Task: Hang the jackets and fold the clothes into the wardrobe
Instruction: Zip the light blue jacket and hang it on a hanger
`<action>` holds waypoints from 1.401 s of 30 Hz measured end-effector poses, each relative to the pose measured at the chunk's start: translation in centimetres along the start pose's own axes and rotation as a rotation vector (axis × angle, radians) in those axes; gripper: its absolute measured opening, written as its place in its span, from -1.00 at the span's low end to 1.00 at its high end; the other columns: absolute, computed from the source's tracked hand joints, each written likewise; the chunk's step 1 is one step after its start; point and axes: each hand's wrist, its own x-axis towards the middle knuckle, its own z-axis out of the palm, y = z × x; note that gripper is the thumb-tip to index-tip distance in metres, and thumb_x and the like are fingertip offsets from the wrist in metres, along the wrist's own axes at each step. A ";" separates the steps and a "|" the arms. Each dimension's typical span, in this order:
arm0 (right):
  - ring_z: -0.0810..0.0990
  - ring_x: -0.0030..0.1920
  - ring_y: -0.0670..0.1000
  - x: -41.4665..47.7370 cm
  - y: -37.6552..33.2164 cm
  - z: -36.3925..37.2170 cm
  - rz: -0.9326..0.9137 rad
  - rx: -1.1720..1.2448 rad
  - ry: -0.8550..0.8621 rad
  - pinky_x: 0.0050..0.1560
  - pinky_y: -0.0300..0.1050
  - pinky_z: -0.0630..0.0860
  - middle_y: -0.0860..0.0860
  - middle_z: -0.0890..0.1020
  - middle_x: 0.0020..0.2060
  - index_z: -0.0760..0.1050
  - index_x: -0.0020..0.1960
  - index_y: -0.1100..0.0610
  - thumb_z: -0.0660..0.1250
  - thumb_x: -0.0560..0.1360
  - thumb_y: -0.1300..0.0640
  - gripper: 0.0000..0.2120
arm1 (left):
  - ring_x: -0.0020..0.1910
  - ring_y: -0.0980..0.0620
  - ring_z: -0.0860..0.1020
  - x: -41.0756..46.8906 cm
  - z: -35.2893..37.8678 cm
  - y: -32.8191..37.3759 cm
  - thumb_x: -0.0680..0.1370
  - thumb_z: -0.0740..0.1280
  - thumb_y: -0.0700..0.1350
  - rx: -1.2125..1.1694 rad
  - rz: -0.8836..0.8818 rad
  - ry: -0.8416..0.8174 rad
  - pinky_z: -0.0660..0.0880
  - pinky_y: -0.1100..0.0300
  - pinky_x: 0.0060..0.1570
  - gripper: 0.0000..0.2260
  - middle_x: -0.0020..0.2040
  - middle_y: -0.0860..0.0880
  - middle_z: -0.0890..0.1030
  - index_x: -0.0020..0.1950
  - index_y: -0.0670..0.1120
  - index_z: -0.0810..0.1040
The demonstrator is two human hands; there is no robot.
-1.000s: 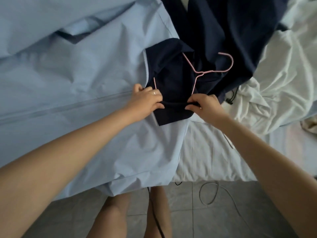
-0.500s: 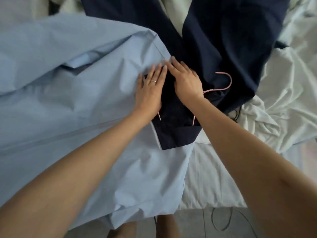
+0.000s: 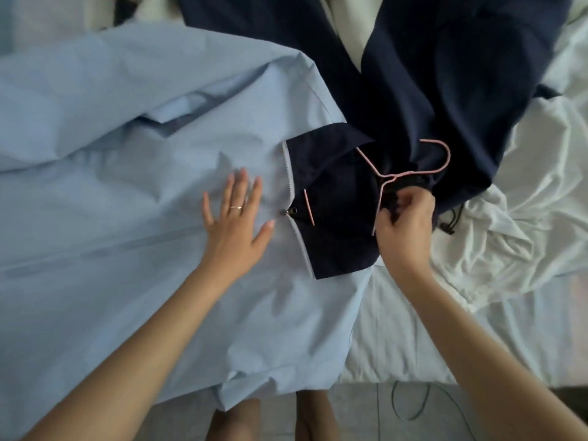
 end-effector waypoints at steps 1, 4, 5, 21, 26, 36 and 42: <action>0.47 -0.04 -0.01 0.1 0.3 0.4 0.225 0.121 -0.065 -0.02 -0.18 0.44 0.08 0.42 0.08 0.33 0.20 0.24 0.30 0.45 0.26 -0.65 | 0.55 -0.08 -0.09 -1.5 0.1 -1.0 0.51 0.05 0.25 0.028 -0.039 -0.044 -0.14 -0.31 0.38 -0.30 0.57 -0.08 -0.11 0.57 -0.02 -0.01; 0.49 -0.24 -0.07 2.4 -0.1 0.5 0.511 0.516 -0.189 -0.17 -0.19 0.46 0.05 0.52 -0.18 0.45 0.02 0.21 0.39 0.39 0.16 -0.75 | 0.51 -0.10 -0.31 -4.7 0.7 -3.8 0.42 0.24 0.37 0.078 -0.215 -0.365 -0.15 -0.38 0.35 -0.07 0.47 0.04 -0.44 0.45 0.15 -0.39; 0.49 -0.29 -0.05 3.3 -0.6 0.4 0.517 0.613 -0.181 -0.20 -0.18 0.46 0.03 0.51 -0.30 0.46 -0.12 0.18 0.38 0.42 0.16 -0.87 | 0.50 -0.10 -0.35 -5.1 0.8 -4.5 0.37 0.30 0.38 0.085 -0.229 -0.433 -0.13 -0.40 0.34 -0.01 0.44 0.07 -0.50 0.40 0.19 -0.44; 0.30 -0.55 -0.16 -9.7 -16.1 -3.1 0.082 0.272 -0.337 -0.42 -0.31 0.26 -0.21 0.40 -0.57 0.58 0.01 0.07 0.13 0.63 0.20 -0.76 | 0.36 -0.08 0.41 -5.9 -11.3 -3.6 0.51 0.38 -0.21 -0.445 -0.309 -0.291 0.28 0.20 0.28 -0.54 0.38 -0.16 0.44 0.40 -0.14 0.40; 0.30 -0.56 -0.16 -13.2 -25.3 -10.2 -0.029 0.376 -0.358 -0.47 -0.39 0.25 -0.20 0.38 -0.59 0.62 -0.02 0.09 0.19 0.61 0.20 -0.78 | 0.12 0.00 0.54 -18.2 -22.7 -2.0 0.44 0.32 -0.17 -0.492 -0.236 0.140 0.32 0.32 0.14 -0.71 0.12 -0.06 0.62 0.15 -0.14 0.60; 0.11 -0.65 -0.17 -14.8 -51.2 -23.6 -0.446 0.619 -0.559 -0.62 -0.35 0.07 -0.13 0.19 -0.67 0.61 -0.18 0.20 0.24 0.58 0.22 -0.77 | 0.25 0.12 0.38 -21.4 -47.6 0.1 0.50 0.36 -0.22 -0.390 -0.115 0.740 0.22 0.49 0.24 -0.65 0.32 -0.06 0.41 0.28 -0.14 0.46; 0.29 -0.64 -0.14 -17.9 -60.0 -31.3 -0.805 0.353 -0.494 -0.55 -0.41 0.21 -0.14 0.32 -0.70 0.66 -0.22 0.13 0.31 0.53 0.24 -0.79 | 0.48 -0.08 0.14 -21.0 -59.6 5.2 0.53 0.32 -0.27 -0.367 -0.029 1.035 0.13 0.10 0.43 -0.43 0.48 -0.17 0.15 0.50 -0.16 0.19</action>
